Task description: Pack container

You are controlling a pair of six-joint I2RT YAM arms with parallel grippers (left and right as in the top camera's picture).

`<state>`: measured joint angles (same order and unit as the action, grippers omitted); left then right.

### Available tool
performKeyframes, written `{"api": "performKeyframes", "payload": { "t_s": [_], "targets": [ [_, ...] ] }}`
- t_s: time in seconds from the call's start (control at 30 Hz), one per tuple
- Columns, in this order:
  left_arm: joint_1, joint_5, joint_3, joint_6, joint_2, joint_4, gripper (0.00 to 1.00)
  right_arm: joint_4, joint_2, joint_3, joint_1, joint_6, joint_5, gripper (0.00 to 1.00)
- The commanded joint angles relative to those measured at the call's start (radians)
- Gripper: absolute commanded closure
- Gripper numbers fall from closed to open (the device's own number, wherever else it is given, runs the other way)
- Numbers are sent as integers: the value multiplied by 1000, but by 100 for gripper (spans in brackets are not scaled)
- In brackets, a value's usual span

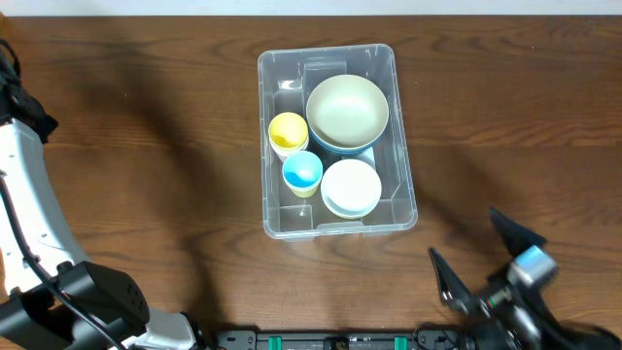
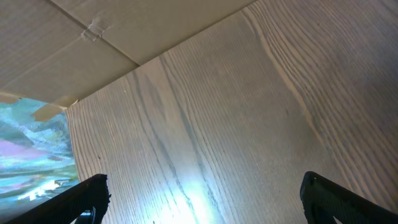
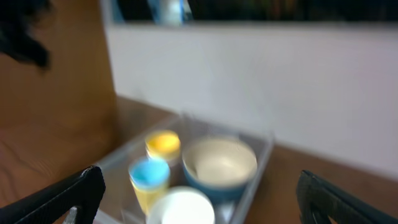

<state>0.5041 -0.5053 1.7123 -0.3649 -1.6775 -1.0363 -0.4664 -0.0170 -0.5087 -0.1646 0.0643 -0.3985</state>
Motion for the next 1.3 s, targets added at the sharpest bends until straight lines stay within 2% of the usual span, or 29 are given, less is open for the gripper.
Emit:
{"api": "performKeyframes", "payload": {
  "t_s": [0.0, 0.23, 0.6, 1.0, 1.27],
  "targets": [
    [3, -19, 3, 5, -7, -2, 2, 21, 5, 90, 14, 18, 59, 1],
    [3, -19, 3, 5, -7, -2, 2, 123, 5, 212, 14, 58, 59, 1],
    [3, -19, 3, 5, -7, -2, 2, 353, 5, 405, 14, -29, 27, 1],
    [3, -19, 3, 5, -7, -2, 2, 373, 5, 470, 14, -28, 62, 1],
    [3, -19, 3, 5, -7, -2, 2, 358, 3, 479, 14, -69, 215, 1]
  ]
}}
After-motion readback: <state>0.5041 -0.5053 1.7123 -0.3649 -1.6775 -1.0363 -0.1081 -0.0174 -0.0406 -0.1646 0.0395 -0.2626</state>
